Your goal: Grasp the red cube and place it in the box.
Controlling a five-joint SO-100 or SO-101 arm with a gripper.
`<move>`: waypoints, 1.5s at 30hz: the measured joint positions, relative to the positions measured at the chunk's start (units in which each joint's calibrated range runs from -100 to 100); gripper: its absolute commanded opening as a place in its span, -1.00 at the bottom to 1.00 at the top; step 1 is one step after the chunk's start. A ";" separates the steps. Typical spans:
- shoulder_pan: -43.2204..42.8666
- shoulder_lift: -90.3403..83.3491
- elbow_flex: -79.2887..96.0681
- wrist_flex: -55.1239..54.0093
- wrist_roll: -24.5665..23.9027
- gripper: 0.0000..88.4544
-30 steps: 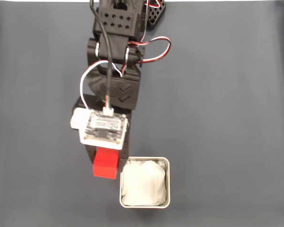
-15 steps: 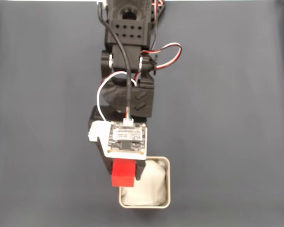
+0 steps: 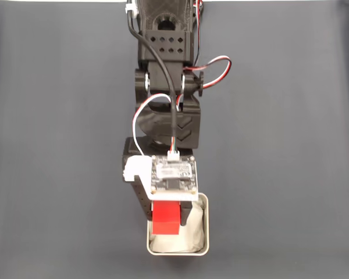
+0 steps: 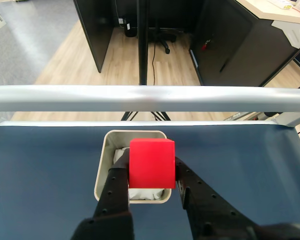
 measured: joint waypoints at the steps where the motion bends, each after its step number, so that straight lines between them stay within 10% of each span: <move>1: -0.15 0.17 0.00 -0.16 0.00 -0.95; 40: -2.15 2.00 -0.36 -2.55 0.49 -0.94; 45: -2.15 2.00 -0.36 -2.55 0.49 -0.44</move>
